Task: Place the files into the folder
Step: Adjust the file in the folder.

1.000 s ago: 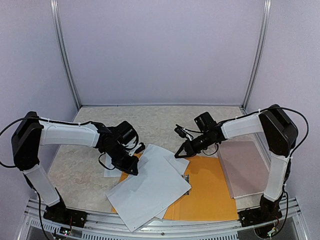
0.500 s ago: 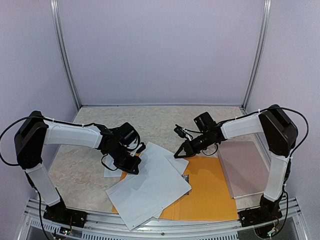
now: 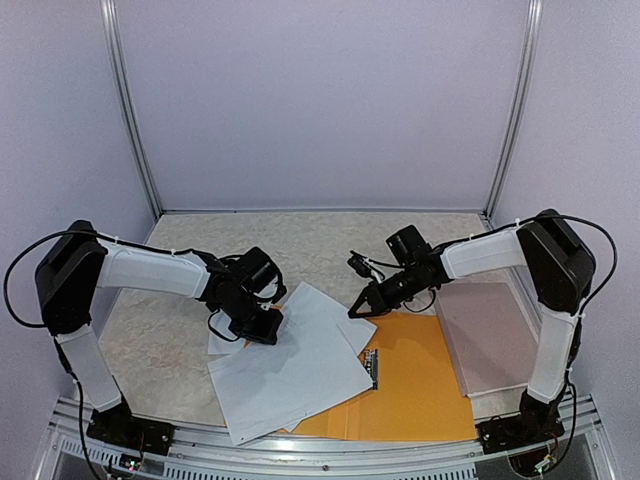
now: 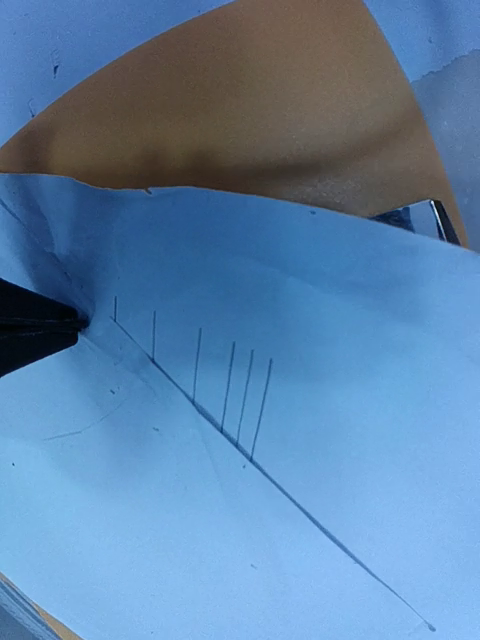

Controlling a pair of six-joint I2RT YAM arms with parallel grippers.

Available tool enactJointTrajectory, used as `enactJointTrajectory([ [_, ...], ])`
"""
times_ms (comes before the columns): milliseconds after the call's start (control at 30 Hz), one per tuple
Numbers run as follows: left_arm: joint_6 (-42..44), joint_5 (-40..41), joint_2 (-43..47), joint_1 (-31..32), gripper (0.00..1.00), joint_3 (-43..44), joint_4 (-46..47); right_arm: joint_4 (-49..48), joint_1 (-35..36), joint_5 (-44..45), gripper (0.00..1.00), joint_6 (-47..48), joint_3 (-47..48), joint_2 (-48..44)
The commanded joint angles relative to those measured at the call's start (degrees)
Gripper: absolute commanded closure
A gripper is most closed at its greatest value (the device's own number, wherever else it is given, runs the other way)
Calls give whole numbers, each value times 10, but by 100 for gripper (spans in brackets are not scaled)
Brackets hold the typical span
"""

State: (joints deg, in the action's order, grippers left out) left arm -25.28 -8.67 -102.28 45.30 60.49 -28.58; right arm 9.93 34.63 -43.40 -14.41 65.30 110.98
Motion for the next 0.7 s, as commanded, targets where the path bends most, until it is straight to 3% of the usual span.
enactJointTrajectory([
  [0,-25,12,15,-3,100,3,7,39,4,55,88,17,15,-15],
  [233,-37,10,55,3,100,3,-9,92,13,144,47,38,45,-62],
  [400,-42,12,78,6,100,9,-14,110,51,161,42,35,42,-76],
  [667,-51,46,119,6,100,2,-27,61,108,177,41,-13,-31,-72],
])
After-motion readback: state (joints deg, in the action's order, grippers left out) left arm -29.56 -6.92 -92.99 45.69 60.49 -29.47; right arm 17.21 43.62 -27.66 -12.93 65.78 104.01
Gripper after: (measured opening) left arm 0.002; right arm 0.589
